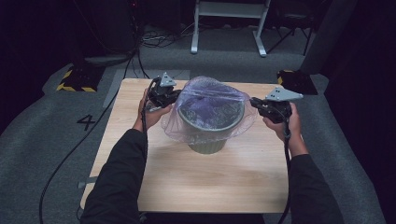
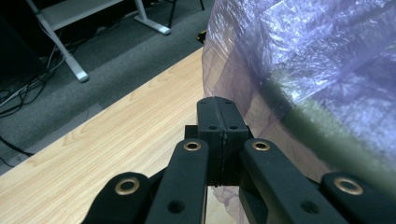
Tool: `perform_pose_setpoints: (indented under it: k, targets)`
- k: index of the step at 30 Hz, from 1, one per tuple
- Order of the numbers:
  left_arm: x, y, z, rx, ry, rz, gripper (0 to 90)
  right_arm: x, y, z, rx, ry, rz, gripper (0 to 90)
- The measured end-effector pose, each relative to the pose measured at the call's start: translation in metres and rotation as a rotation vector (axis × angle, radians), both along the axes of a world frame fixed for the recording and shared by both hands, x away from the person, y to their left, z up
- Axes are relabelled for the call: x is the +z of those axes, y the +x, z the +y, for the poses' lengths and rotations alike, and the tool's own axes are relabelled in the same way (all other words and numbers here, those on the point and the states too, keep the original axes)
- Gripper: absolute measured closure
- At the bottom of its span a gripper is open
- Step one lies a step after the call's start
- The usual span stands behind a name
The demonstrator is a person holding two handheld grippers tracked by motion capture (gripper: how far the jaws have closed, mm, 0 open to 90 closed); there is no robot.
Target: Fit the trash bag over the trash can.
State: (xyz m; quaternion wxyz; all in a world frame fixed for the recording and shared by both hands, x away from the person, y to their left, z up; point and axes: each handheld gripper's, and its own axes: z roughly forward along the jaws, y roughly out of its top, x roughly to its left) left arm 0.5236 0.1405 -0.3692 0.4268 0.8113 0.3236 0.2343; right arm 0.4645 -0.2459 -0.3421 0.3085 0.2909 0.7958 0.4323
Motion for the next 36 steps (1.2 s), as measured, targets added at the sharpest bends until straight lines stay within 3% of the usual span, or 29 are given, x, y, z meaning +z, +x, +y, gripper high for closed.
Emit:
perform_pose_setpoints:
  k: [7,13,18,26,32,36]
  targets:
    - [0.0,0.005,-0.003,0.007,0.007,0.005,89.9,0.001,0.017,-0.004,-0.071,0.117,0.052,90.0]
    - [-0.007,0.012,-0.005,0.017,0.032,0.037,89.9,-0.017,0.04,-0.004,-0.131,0.194,0.191,90.0]
    - [-0.015,0.014,-0.01,0.004,0.039,0.056,89.9,-0.032,0.049,0.006,-0.132,0.202,0.25,90.0]
    - [-0.026,0.018,-0.017,-0.013,0.027,0.101,89.9,-0.048,0.057,0.022,-0.125,0.201,0.283,90.0]
    - [-0.034,0.02,-0.019,-0.02,0.041,0.132,89.6,-0.06,0.059,0.024,-0.12,0.206,0.317,90.0]
    - [-0.039,0.019,-0.017,-0.022,0.019,0.146,88.8,-0.067,0.06,0.023,-0.12,0.208,0.334,90.0]
